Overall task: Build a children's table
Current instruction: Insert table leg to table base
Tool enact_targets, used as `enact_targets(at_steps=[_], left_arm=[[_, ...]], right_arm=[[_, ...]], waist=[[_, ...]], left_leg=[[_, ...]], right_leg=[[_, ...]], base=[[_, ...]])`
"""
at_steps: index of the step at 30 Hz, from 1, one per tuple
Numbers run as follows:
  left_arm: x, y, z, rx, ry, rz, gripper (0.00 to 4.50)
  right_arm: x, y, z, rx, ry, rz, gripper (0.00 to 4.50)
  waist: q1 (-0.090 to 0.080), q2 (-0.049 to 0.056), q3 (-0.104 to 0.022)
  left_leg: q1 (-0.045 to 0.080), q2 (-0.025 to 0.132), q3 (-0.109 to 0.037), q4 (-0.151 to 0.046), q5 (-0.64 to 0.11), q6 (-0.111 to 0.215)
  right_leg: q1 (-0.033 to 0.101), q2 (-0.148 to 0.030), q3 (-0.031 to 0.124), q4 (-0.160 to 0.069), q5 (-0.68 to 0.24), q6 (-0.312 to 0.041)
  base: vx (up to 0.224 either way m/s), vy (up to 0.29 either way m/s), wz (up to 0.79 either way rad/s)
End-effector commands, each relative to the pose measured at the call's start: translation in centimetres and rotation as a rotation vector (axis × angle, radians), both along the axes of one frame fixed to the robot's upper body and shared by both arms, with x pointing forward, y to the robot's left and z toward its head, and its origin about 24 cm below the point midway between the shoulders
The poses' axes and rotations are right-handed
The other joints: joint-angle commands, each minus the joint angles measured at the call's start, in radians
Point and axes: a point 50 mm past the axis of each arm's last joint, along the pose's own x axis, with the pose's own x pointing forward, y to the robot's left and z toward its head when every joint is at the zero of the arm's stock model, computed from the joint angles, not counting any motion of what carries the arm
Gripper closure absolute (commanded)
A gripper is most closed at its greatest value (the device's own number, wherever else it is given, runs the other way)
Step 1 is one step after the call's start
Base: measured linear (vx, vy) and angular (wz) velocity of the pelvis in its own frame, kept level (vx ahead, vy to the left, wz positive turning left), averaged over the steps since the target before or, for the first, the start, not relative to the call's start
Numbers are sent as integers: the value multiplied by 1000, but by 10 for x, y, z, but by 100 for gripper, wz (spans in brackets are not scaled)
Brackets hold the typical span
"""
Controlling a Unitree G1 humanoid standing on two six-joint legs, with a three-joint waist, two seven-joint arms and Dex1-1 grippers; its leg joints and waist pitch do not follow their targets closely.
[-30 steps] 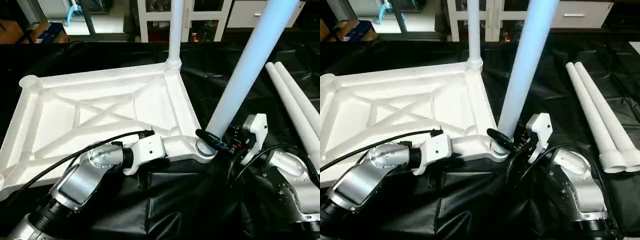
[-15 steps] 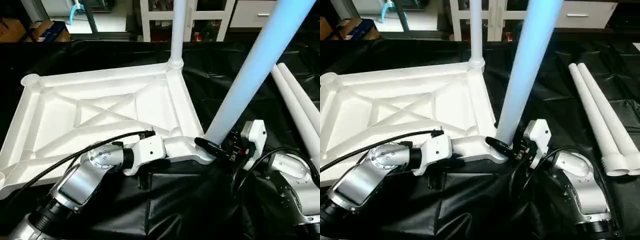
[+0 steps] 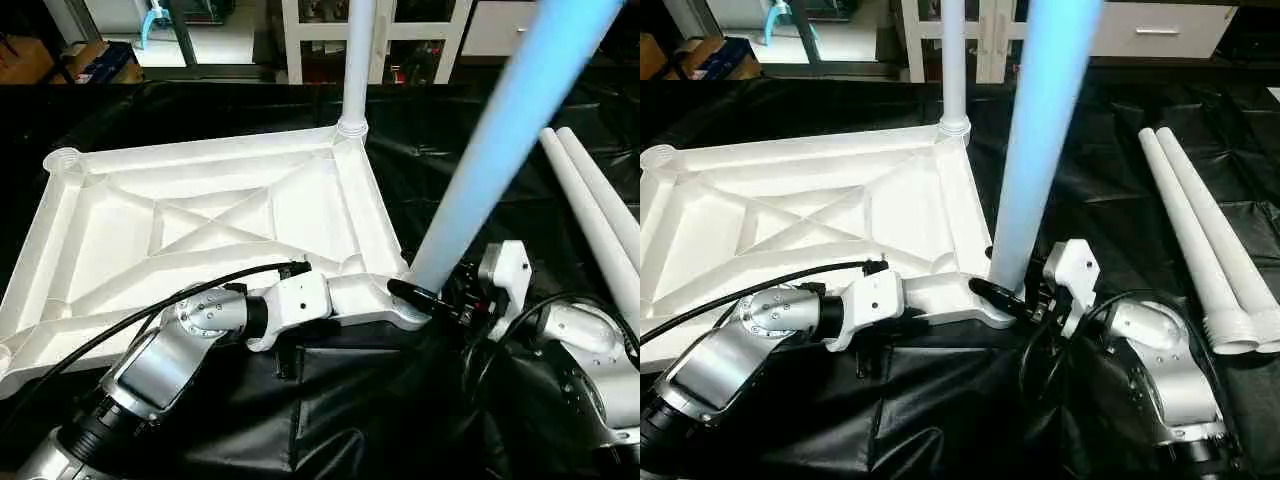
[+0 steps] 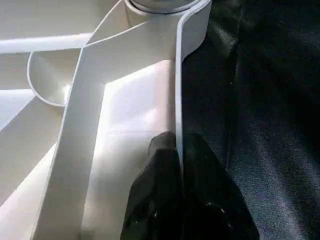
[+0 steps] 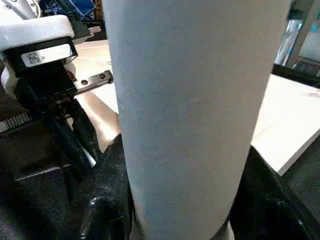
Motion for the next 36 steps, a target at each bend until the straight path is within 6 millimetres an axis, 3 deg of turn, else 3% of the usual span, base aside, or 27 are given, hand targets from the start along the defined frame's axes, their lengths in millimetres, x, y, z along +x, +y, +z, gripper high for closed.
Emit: enact_targets(at_steps=[1,8,16,21,26,28,33,36], left_arm=[[2,6,-14,31,35,58,450],[2,5,-14,30,35,58,450],[2,7,-14,33,40,57,450],[2,7,-14,31,39,60,450],[1,7,-14,30,39,62,450],[1,7,-14,30,39,62,450],[2,6,-14,29,37,64,450],[2,6,-14,28,36,65,450]], right_arm=[[-15,14,-38,-35,222,105,259],[-6,12,-37,48,274,47,259],[-6,2,-44,105,356,-21,259],[-6,-10,-49,149,388,-108,259],[-16,-13,-55,163,398,-131,260],[-17,-14,-56,165,398,-137,260],[-30,-13,-63,122,394,-133,260],[-33,-12,-65,118,392,-134,260]], waist=[[-4,-21,-32],[-8,-23,-24],[-6,-21,-25],[-4,-23,-23],[-1,-21,-20],[-2,-23,-21],[2,-23,-22],[6,-23,-21]], left_leg=[[25,63,-37,-85,-414,43],[29,60,-46,-86,-483,17],[31,62,-44,-90,-482,13],[32,62,-44,-90,-478,14],[39,63,-43,-91,-507,5],[35,62,-46,-94,-507,3],[37,64,-39,-95,-476,10],[45,65,-38,-96,-482,9]], right_leg=[[19,-50,36,-79,-581,-121],[9,-54,33,-93,-732,-72],[10,-52,36,-88,-661,-96],[8,-54,37,-91,-681,-93],[0,-53,39,-97,-707,-79],[7,-53,38,-94,-696,-79],[9,-52,41,-91,-637,-100],[7,-54,42,-95,-665,-97]], base=[[0,0,0],[0,0,0],[0,0,0],[0,0,0],[0,0,0],[0,0,0],[0,0,0],[0,0,0]])
